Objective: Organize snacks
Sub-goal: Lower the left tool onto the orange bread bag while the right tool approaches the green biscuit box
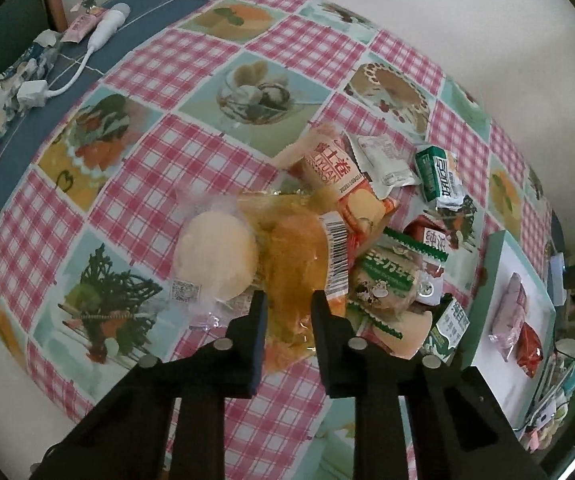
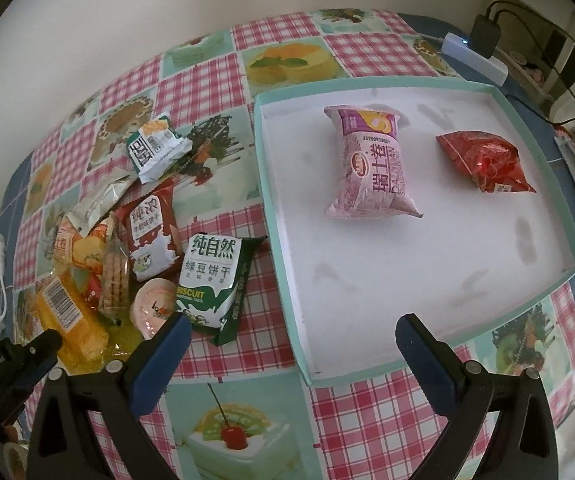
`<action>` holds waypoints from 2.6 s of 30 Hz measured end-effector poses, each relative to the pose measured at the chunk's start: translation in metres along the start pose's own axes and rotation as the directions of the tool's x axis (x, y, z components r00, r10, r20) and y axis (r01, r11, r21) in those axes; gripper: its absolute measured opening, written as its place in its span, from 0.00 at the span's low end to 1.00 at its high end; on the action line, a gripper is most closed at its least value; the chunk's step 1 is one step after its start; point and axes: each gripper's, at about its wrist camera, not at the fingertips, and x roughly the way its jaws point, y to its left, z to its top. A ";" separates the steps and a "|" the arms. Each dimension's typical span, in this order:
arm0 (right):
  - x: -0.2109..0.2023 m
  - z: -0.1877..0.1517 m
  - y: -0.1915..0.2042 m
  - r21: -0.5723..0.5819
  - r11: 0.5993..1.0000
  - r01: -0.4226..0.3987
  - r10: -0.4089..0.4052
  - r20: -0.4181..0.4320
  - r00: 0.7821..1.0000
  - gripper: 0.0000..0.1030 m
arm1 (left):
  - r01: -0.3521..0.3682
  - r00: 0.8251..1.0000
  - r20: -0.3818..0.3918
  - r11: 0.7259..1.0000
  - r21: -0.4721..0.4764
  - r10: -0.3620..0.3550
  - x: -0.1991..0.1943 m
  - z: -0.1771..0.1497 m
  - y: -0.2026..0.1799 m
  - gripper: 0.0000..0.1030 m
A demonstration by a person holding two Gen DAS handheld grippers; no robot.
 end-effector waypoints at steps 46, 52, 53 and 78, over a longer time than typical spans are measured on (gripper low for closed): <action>0.006 -0.006 0.058 -0.204 0.967 -0.152 0.160 0.025 0.987 1.00 | -0.022 0.992 -0.126 0.999 -0.025 0.019 0.033 0.008 0.025 0.40; 0.003 -0.006 0.073 -0.256 0.950 -0.177 0.194 0.044 0.980 0.93 | -0.026 0.992 -0.125 0.999 -0.022 0.023 0.027 0.011 0.041 0.40; 0.003 -0.007 0.076 -0.267 0.947 -0.178 0.197 0.046 0.979 0.90 | -0.025 0.992 -0.125 0.999 -0.022 0.022 0.026 0.012 0.043 0.40; 0.032 -0.025 0.122 -0.433 0.895 -0.110 0.115 -0.014 0.993 0.58 | -0.025 0.993 -0.120 0.999 -0.030 0.021 0.030 0.010 0.039 0.40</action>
